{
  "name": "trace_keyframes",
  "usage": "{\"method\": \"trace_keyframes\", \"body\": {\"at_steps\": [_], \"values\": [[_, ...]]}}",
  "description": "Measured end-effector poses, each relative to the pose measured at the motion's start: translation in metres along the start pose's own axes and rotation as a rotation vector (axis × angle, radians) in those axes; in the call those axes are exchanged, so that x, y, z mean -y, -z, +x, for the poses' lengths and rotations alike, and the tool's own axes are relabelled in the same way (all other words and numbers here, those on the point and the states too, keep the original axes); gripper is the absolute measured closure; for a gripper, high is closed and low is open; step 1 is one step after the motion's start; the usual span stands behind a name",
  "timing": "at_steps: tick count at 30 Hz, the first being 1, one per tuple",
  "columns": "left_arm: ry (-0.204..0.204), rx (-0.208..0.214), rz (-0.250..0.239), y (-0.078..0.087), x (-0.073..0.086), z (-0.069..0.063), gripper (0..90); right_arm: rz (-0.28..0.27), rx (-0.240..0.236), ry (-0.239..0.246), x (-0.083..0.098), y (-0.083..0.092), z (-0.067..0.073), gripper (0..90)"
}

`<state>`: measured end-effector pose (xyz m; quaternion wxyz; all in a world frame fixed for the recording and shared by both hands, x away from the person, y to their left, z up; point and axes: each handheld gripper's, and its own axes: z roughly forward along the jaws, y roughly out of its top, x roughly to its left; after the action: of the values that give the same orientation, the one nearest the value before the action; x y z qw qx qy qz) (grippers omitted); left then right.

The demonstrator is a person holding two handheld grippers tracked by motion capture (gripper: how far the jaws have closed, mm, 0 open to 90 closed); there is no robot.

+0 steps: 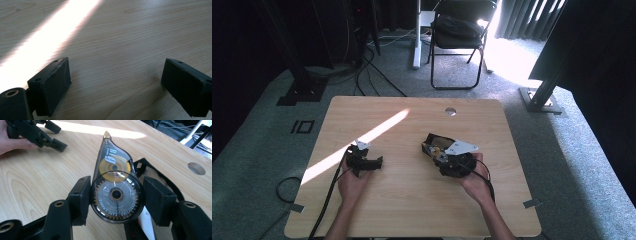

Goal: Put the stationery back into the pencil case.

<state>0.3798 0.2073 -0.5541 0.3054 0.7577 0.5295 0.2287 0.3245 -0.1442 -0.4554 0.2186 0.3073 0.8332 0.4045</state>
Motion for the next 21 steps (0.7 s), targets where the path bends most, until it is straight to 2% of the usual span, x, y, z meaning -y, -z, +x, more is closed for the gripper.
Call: {"method": "trace_keyframes", "body": {"at_steps": [9,21], "values": [[0.000,0.000,0.000,0.000,0.000,0.000,8.9,-0.011,0.025,-0.020,-0.002,0.006,-0.012,41.7],[0.000,0.000,0.000,0.000,0.000,0.000,8.9,-0.002,0.056,-0.052,0.000,0.005,-0.029,41.7]]}}
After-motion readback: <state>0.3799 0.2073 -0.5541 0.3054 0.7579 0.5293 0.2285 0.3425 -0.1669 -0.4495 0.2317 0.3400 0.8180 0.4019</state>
